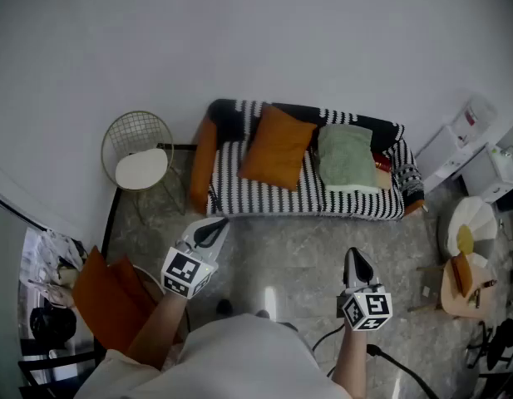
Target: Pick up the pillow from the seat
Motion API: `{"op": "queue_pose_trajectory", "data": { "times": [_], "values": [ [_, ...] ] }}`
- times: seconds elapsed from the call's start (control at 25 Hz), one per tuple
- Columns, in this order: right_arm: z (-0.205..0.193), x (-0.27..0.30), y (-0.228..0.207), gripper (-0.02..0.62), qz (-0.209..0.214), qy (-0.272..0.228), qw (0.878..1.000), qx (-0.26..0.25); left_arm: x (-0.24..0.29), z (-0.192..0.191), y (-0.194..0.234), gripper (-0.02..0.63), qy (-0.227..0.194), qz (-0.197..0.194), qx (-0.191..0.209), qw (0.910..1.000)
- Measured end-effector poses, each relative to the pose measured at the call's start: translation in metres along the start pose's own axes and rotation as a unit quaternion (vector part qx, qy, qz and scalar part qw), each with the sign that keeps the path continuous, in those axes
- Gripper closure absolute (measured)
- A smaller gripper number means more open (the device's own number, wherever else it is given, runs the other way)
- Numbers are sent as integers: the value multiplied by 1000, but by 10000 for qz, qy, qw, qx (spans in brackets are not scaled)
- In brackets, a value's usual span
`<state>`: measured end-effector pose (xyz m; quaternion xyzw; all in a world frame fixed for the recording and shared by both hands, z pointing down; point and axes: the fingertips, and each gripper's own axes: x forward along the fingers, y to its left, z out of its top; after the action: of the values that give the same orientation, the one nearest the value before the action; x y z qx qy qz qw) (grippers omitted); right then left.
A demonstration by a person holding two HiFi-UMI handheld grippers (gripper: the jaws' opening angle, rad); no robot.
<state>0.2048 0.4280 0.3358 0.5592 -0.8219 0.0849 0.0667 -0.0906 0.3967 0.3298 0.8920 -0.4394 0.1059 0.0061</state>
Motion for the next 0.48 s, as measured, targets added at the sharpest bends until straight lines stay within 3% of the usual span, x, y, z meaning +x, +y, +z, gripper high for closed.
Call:
{"op": "queue_pose_trajectory", "data": {
  "times": [0.48],
  "values": [
    [5, 5, 5, 591, 42, -15, 10000, -74, 2, -1, 3, 607, 25, -41, 3, 10000]
  ]
}}
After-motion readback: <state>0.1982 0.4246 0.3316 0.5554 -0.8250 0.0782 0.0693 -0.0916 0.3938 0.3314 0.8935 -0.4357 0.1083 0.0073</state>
